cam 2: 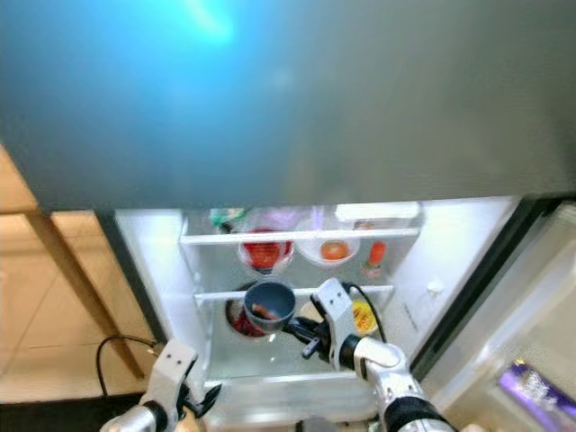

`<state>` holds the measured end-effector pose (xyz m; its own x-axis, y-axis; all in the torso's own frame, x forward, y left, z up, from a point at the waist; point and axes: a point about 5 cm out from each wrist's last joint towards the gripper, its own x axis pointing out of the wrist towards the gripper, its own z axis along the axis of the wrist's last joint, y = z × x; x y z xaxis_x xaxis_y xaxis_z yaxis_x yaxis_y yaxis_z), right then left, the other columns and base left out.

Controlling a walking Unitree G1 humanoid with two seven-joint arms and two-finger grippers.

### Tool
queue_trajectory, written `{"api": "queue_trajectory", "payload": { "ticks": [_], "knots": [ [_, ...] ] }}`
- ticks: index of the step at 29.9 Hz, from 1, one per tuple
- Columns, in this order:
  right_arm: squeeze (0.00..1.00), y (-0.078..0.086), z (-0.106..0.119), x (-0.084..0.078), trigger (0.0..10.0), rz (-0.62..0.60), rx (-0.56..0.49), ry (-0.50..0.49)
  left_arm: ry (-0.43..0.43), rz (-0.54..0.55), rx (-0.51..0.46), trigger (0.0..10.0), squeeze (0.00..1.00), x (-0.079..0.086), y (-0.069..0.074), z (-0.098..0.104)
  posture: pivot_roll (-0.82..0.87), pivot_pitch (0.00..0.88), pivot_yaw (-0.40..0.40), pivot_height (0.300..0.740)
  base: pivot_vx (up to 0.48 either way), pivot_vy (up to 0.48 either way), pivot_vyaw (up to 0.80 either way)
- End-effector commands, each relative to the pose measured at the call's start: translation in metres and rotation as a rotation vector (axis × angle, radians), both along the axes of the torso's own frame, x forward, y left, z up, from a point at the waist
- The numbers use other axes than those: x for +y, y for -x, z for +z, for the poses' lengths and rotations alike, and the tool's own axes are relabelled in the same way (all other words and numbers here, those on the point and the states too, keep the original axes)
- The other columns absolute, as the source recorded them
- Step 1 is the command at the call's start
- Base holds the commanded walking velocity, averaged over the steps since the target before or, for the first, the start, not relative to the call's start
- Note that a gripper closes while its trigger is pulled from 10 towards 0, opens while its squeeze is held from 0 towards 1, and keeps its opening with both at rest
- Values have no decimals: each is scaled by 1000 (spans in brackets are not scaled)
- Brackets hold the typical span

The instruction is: Restocking fridge

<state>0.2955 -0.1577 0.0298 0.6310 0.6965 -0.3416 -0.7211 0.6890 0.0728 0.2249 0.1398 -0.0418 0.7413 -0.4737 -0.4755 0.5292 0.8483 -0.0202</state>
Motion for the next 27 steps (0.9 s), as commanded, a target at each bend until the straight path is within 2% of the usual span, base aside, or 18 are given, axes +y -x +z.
{"api": "queue_trajectory", "payload": {
  "ticks": [1, 7, 13, 18, 20, 27],
  "knots": [
    [0, -6, 11, -3, 10000, 2, -39, -16, 3, -35, -80, 10000, 0, -9, -9, 10, -73, 0, 1, 580, 0, 0, 0],
    [0, -16, 34, -10, 10000, 19, -124, -50, 39, -55, -313, 10000, 0, -29, -26, 38, -73, 0, 1, 555, 0, 0, 0],
    [0, -20, 50, -14, 10000, 50, -167, -88, 61, -68, -414, 10000, 0, -43, -27, 50, -65, 0, 4, 555, 0, 0, 0],
    [0, -22, 64, -21, 10000, 65, -201, -97, 49, -82, -457, 10000, 0, -50, -29, 54, -66, 0, 5, 555, 0, 0, 0],
    [0, -29, 73, -30, 10000, 9, -235, -82, 37, -79, -467, 10000, 0, -51, -30, 55, -69, 0, 4, 555, 0, 0, 0],
    [0, -35, 77, -33, 10000, -55, -258, -40, -7, -63, -476, 10000, 0, -48, -33, 55, -69, 0, 3, 555, 0, 0, 0]
  ]
}}
